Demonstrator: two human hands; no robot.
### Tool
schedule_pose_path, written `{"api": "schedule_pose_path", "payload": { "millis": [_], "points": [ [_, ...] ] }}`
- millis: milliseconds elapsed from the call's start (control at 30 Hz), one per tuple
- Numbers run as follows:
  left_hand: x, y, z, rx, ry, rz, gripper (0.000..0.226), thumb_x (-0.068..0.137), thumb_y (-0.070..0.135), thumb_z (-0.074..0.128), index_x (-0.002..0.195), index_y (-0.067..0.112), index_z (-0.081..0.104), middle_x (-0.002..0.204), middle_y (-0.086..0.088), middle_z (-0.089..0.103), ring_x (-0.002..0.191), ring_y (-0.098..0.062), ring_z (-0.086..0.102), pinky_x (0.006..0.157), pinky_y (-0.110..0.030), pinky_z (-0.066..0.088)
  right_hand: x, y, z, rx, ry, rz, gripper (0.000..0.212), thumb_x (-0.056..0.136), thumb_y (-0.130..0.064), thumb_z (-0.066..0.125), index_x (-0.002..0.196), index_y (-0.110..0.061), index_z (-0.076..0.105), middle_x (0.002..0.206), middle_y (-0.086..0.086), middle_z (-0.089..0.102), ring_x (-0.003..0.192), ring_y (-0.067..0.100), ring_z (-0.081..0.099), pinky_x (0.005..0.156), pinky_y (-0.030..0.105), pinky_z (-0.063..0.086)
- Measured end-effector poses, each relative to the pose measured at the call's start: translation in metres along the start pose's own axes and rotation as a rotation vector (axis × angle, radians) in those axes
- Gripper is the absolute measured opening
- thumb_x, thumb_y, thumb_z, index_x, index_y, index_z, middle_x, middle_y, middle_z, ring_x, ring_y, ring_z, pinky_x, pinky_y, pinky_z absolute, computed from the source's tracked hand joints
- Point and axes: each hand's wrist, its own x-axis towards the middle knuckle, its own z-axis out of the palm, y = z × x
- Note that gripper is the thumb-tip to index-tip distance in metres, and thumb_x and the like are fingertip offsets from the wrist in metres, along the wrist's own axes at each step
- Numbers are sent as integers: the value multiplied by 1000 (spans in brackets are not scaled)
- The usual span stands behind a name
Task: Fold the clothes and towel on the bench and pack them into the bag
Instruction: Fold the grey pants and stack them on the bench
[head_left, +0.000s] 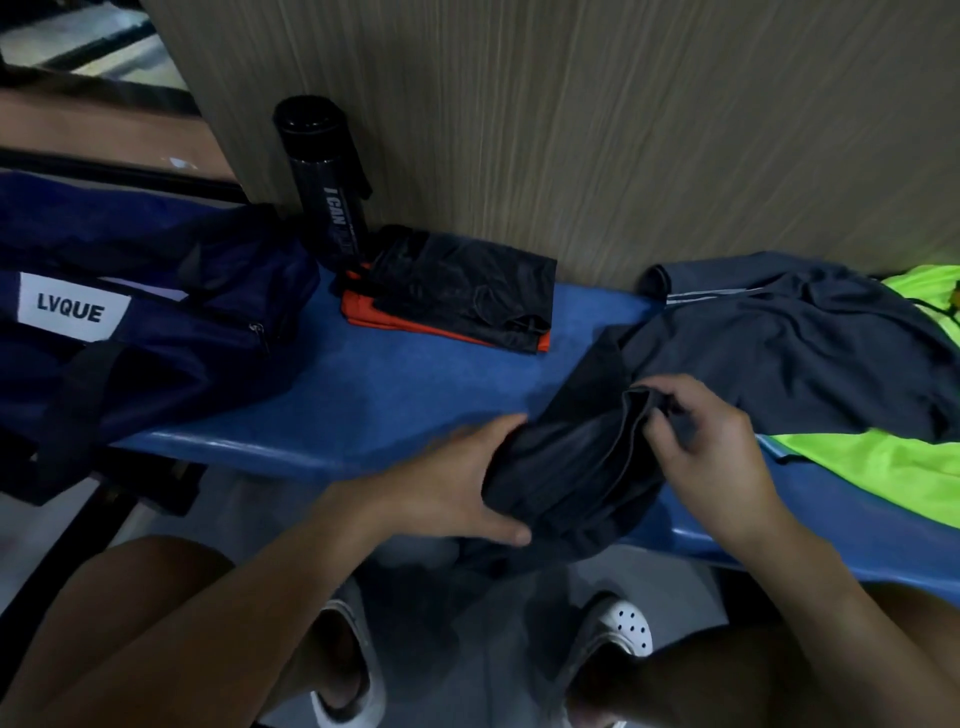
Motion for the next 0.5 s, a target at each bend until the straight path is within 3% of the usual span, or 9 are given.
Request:
{"api": "schedule_pose_path", "payload": {
  "millis": [67,133,267,367,433,500],
  "points": [
    [-5,1,9,278,49,6,119,64,62,80,154,30,10,148,12,25,138,-12,24,120,-38,22,1,-2,2,27,11,9,22,93,-7,60,104,-25,64,93,-6,67,89,15,62,80,29,49],
    [-5,2,18,347,134,-22,112,64,65,78,150,27,18,139,9,28,132,-13,26,117,-39,23,1,-6,5,51,15,13,18,92,-10,63,101,-25,63,91,-7,67,88,14,63,80,28,48],
    [-2,-7,32,282,432,17,60,72,52,79,114,19,52,111,9,40,110,-15,40,99,-35,36,0,-9,12,23,17,12,10,89,-15,69,94,-22,64,86,0,65,85,18,61,80,35,48],
    [-3,-18,33,188,469,81,31,79,39,80,93,16,65,106,10,47,100,-11,39,95,-39,39,-1,-10,15,18,-37,19,7,88,-14,70,93,-17,67,88,1,65,86,15,61,85,35,48],
    [-9,-22,27,177,400,95,24,85,31,76,104,19,67,113,12,46,108,-11,39,100,-40,36,-1,-10,16,3,-90,17,8,88,-12,69,95,-16,68,91,0,65,86,11,60,85,30,48],
    [-17,-28,16,198,310,66,36,85,22,74,118,27,62,120,14,41,118,-9,34,104,-36,30,-1,-10,16,-22,-121,12,9,89,-10,69,95,-16,68,91,-1,64,85,11,60,81,24,47]
  ]
}}
